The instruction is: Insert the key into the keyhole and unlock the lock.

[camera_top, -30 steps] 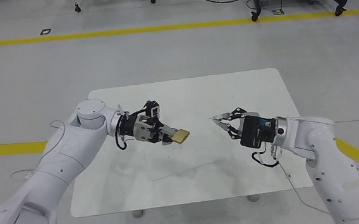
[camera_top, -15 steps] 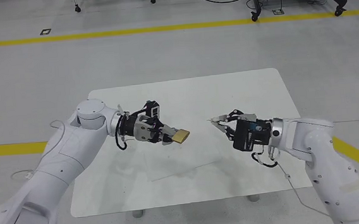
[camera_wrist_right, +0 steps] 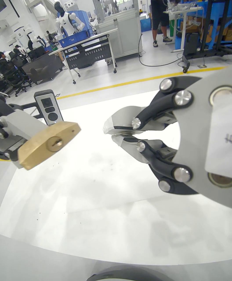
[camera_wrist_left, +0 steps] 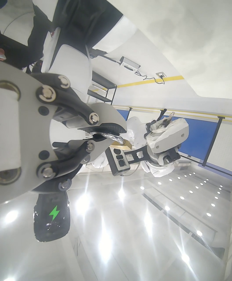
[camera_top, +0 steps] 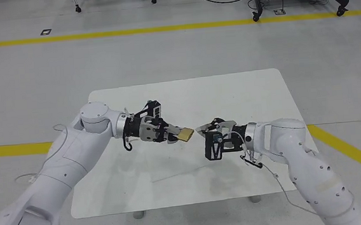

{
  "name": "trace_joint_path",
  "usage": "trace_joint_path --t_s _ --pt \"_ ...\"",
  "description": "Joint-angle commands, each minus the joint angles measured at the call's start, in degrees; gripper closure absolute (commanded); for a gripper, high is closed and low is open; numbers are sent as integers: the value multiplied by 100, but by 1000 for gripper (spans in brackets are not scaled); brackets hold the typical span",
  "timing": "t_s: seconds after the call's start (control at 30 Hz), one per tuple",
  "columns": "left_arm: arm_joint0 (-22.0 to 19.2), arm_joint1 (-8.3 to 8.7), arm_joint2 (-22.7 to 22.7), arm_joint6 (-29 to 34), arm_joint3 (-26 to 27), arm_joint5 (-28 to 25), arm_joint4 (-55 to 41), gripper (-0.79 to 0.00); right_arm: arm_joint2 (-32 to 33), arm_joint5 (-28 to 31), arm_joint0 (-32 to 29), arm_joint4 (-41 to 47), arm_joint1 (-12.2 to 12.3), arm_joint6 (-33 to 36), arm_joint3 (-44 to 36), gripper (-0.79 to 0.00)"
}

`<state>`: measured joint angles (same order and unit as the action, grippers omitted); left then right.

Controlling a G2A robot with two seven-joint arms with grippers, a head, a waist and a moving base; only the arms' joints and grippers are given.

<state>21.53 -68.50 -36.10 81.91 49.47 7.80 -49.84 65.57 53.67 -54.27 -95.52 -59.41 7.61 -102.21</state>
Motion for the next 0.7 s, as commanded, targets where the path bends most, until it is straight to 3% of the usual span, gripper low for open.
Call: trace_joint_path --t_s 0.0,0.67 --pt "21 -2 -42 -12 -8 -24 20 0 -83 17 12 -61 -5 66 -82 0" --pt "108 11 -219 83 203 -129 833 0 -251 -278 -29 -232 -21 628 -546 0"
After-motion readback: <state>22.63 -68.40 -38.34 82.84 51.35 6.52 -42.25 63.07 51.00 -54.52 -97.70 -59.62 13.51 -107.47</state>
